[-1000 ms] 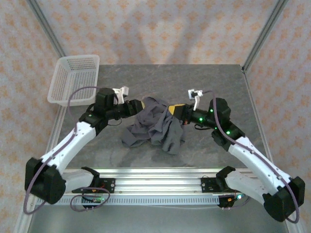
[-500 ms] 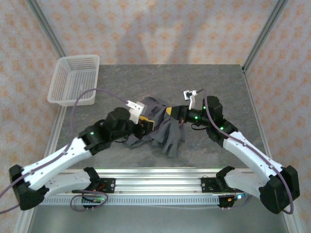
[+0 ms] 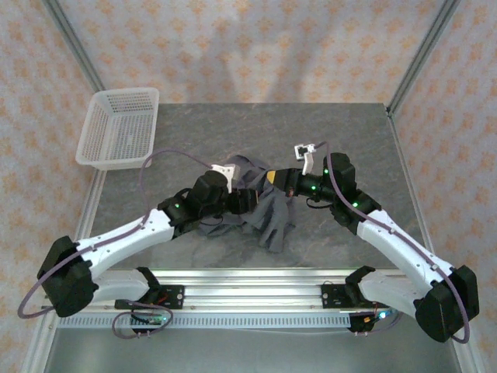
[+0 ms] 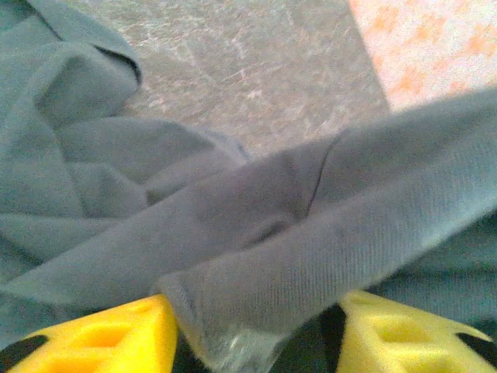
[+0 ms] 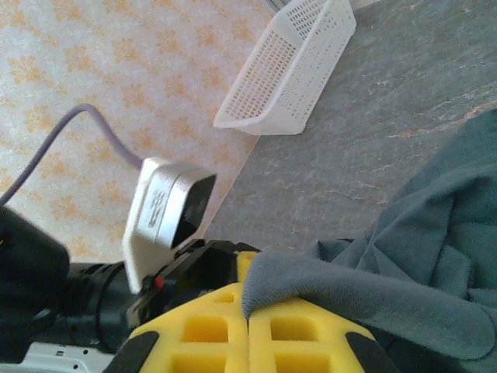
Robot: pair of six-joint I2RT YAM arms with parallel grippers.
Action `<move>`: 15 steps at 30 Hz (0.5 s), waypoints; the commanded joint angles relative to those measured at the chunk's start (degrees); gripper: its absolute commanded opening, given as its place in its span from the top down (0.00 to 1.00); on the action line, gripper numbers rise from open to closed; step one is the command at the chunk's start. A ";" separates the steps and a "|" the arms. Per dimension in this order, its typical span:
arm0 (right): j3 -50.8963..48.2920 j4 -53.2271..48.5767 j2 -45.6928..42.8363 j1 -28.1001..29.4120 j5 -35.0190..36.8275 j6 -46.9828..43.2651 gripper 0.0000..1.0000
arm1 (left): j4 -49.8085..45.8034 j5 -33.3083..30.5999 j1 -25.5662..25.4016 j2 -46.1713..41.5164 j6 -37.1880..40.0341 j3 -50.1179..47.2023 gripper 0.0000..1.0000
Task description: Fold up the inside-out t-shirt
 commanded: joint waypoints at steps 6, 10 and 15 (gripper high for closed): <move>1.18 0.32 -1.06 -0.29 1.86 -0.58 1.00 | 13.44 8.66 3.37 2.46 -9.81 -0.97 0.88; 0.31 -0.11 -1.32 -0.34 3.41 -0.92 1.00 | 11.78 9.32 3.62 1.07 -9.77 0.13 0.97; -2.12 0.19 -1.69 -3.06 3.78 -1.48 1.00 | 10.40 10.98 4.63 -2.08 -9.74 0.60 1.00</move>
